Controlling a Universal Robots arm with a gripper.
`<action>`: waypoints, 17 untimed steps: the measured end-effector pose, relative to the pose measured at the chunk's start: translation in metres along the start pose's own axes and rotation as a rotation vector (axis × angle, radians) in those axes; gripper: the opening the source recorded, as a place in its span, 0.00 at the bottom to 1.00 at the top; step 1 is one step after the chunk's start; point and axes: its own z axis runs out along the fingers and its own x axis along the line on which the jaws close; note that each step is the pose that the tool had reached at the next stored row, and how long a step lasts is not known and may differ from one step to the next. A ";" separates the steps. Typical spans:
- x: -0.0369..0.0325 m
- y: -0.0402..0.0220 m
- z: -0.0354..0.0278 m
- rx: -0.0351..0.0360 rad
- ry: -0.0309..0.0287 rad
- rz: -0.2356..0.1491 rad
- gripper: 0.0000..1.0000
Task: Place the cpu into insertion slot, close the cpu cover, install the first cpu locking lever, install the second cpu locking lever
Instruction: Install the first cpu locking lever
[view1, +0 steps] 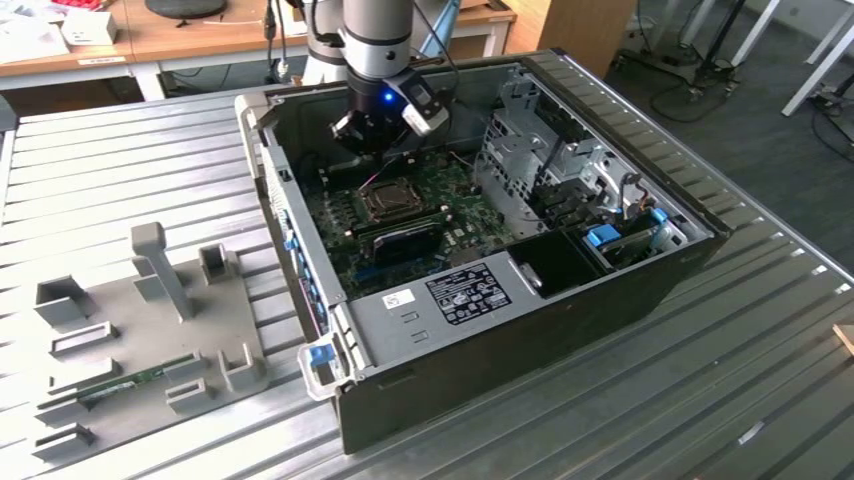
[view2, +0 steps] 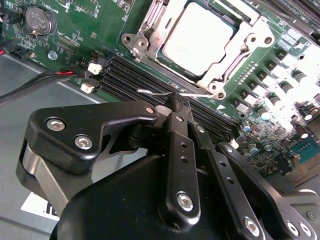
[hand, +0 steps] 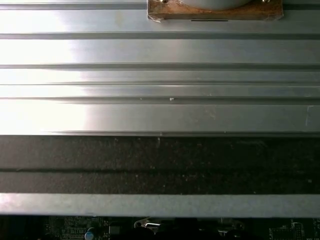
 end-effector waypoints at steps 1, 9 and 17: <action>-0.0001 0.0000 0.0007 -0.0002 -0.0001 0.000 0.10; -0.0003 -0.0010 0.0085 -0.0001 0.0000 0.000 0.10; -0.0012 -0.0017 0.0137 0.0003 0.0002 0.000 0.10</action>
